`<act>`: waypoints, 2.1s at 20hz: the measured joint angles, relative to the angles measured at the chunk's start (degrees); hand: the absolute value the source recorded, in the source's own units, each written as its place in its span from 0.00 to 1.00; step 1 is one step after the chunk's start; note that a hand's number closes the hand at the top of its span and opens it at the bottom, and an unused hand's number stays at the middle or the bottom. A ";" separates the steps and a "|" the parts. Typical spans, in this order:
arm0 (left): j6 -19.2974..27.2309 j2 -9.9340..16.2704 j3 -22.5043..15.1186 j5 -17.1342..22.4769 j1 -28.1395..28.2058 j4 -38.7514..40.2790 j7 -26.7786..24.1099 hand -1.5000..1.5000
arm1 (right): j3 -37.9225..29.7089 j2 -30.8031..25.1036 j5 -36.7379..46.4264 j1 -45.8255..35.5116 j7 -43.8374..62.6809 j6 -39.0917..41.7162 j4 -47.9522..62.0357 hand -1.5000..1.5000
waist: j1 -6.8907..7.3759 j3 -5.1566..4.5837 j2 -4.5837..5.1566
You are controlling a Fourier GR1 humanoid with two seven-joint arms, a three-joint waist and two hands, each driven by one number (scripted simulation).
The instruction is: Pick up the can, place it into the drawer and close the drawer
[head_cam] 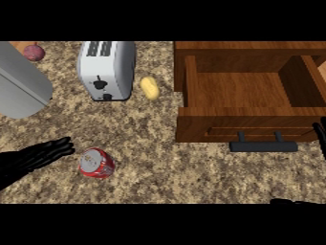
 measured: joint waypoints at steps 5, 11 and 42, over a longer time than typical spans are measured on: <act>-1.02 -4.34 -0.24 -4.50 -0.10 1.13 0.06 0.00 | -0.09 0.94 1.15 0.83 -0.86 0.36 0.11 0.00 | 0.04 0.01 0.00; -2.56 -9.71 -0.19 -13.02 -1.94 5.56 -2.47 0.00 | -2.91 0.37 -1.01 1.62 -2.47 2.83 1.19 0.00 | -0.02 0.00 -0.02; 10.63 -9.12 -3.79 -50.46 -12.47 43.37 -39.80 0.00 | -4.83 2.06 0.08 1.03 -4.91 5.89 3.09 0.00 | -0.54 -0.07 0.13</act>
